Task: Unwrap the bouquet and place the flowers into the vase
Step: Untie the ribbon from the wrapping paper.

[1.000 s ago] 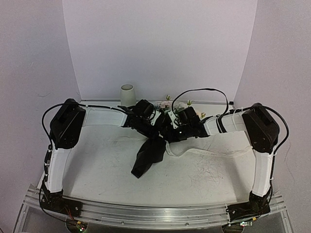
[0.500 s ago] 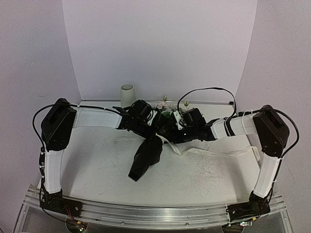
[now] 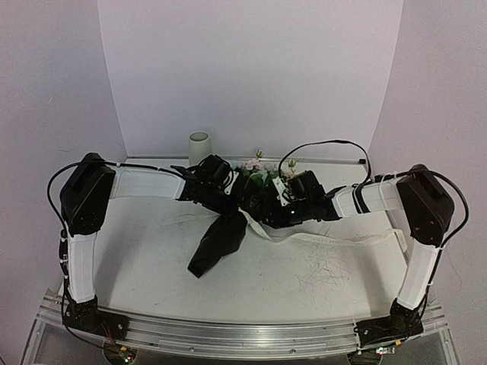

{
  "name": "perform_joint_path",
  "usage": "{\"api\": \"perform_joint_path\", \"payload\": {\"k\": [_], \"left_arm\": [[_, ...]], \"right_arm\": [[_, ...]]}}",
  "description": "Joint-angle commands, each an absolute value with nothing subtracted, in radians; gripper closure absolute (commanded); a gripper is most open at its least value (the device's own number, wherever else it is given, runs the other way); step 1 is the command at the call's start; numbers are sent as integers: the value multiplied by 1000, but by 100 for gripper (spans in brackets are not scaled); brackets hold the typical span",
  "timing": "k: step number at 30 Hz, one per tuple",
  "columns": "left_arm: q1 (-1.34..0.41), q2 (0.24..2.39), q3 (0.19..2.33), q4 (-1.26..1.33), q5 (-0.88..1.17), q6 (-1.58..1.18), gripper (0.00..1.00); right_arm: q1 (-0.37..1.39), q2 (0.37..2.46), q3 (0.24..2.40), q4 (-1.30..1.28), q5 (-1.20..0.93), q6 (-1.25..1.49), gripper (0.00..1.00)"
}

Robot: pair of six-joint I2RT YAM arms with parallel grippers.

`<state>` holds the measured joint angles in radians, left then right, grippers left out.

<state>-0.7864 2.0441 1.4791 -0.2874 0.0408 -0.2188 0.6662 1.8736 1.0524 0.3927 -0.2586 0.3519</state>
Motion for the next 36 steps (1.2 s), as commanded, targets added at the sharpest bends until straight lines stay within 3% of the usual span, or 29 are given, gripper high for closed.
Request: {"api": "perform_joint_path", "payload": {"k": [1, 7, 15, 21, 25, 30, 36], "left_arm": [[-777, 1980, 1469, -251, 143, -251, 89], [-765, 2025, 1482, -235, 317, -277, 99], [-765, 2029, 1488, -203, 488, -299, 100], [-764, 2005, 1471, -203, 397, -287, 81], [-764, 1994, 1457, -204, 328, -290, 77], [-761, 1967, 1431, -203, 274, -290, 78], [-755, 1923, 1385, -203, 269, -259, 88]], "right_arm": [[670, 1860, 1121, 429, -337, 364, 73], [670, 1841, 1114, 431, -295, 365, 73], [670, 1810, 1071, 431, -316, 342, 72], [670, 1807, 1063, 431, -345, 333, 67], [670, 1816, 1071, 431, -372, 329, 66], [670, 1847, 1099, 431, -418, 331, 65], [673, 1851, 1111, 432, -417, 336, 66]]}}
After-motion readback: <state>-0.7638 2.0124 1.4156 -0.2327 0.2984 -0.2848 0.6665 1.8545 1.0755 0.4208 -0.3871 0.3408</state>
